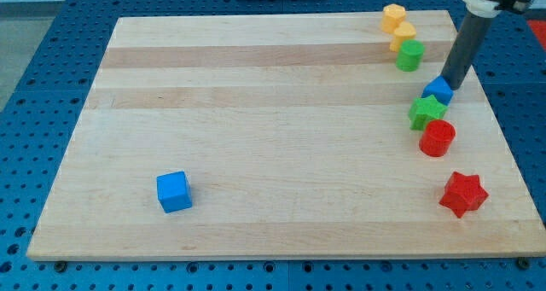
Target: Push the triangle in between the green blocks
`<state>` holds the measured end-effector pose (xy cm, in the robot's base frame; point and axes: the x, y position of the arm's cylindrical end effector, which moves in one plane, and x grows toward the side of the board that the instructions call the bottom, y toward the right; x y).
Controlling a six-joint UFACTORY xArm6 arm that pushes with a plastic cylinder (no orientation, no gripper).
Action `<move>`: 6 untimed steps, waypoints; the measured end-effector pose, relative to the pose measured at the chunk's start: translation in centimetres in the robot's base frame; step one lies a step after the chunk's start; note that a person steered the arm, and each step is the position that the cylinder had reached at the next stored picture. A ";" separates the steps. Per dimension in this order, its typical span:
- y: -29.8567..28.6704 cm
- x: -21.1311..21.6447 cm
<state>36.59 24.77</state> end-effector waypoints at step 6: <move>-0.3 1.8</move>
